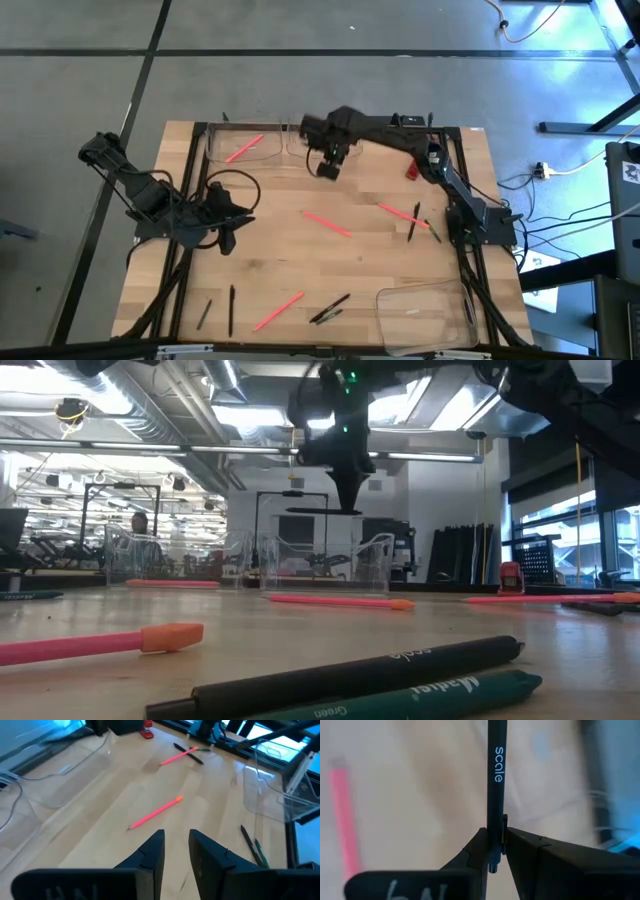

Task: Sort crayons/erasers/pens/pencils in bins
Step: Put the black pen into the top right transparent bin, then put the green crayon into the bottom transparent bin

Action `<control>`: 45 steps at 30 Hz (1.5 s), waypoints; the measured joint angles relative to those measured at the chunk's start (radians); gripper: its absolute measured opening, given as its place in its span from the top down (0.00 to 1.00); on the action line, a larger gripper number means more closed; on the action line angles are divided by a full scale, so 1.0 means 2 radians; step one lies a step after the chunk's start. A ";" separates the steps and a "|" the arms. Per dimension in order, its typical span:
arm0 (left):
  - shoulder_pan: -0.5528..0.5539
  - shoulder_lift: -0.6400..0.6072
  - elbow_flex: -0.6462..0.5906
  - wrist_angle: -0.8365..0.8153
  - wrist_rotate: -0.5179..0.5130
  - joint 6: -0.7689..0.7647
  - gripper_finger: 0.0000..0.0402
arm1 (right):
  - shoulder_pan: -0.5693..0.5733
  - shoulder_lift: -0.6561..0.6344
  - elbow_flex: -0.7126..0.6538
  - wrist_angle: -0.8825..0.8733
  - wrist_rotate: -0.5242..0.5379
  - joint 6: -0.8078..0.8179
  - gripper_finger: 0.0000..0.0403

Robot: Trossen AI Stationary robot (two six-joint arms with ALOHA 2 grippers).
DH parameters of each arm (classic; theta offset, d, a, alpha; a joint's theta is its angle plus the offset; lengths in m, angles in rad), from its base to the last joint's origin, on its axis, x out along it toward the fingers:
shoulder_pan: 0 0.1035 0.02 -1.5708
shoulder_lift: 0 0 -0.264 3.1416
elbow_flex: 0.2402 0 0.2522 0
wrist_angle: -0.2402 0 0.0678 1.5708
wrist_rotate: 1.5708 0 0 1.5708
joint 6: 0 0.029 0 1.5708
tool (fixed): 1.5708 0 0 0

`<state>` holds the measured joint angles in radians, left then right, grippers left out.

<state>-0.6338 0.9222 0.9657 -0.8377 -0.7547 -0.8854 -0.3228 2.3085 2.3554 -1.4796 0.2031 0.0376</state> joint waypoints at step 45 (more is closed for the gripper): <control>0.046 0.000 -0.001 -0.090 0.034 -0.130 0.80 | -0.074 -0.014 -0.044 0.121 -0.034 -0.034 0.61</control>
<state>-0.5426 0.9223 0.9642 -1.0180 -0.6877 -1.1452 -0.4699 2.2799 2.2667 -1.2384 0.1358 -0.0312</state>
